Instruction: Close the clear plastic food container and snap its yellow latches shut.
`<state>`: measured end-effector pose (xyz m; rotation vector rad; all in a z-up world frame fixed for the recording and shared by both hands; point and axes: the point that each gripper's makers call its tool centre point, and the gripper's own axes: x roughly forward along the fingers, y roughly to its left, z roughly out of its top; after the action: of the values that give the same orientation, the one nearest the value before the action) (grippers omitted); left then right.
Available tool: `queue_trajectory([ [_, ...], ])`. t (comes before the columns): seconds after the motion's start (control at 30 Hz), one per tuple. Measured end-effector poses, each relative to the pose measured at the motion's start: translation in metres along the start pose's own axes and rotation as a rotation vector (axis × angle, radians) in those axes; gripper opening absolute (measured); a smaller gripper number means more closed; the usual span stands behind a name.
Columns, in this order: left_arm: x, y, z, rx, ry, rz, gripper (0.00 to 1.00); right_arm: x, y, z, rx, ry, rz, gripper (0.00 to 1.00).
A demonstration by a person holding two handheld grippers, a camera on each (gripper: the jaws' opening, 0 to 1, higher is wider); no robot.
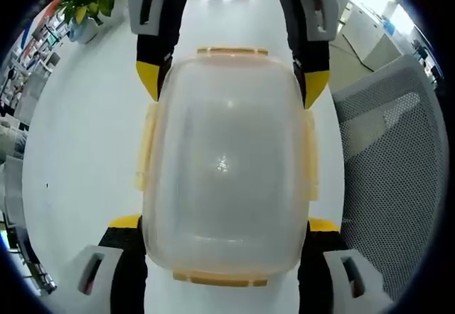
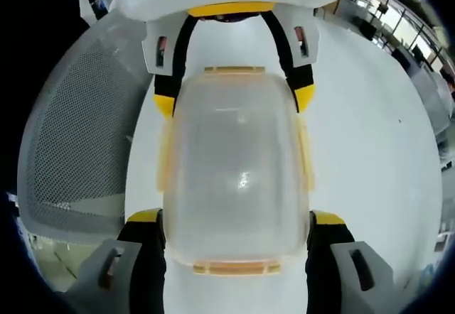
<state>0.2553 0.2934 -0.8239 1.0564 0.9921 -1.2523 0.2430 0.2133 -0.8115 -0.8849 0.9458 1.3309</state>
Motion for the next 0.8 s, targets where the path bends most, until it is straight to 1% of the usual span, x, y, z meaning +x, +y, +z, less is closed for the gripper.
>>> queue_trajectory([
  [0.17,-0.001,0.001,-0.003,0.005,-0.003,-0.002,0.87,0.002,0.000,0.004,0.004,0.012,0.000,0.79],
  [0.47,-0.003,0.001,-0.011,-0.003,-0.011,-0.001,0.87,0.005,0.000,0.012,-0.001,0.007,0.001,0.79],
  [0.8,-0.007,0.001,-0.027,-0.009,-0.010,-0.002,0.87,0.012,0.001,0.027,-0.004,0.014,0.003,0.79],
])
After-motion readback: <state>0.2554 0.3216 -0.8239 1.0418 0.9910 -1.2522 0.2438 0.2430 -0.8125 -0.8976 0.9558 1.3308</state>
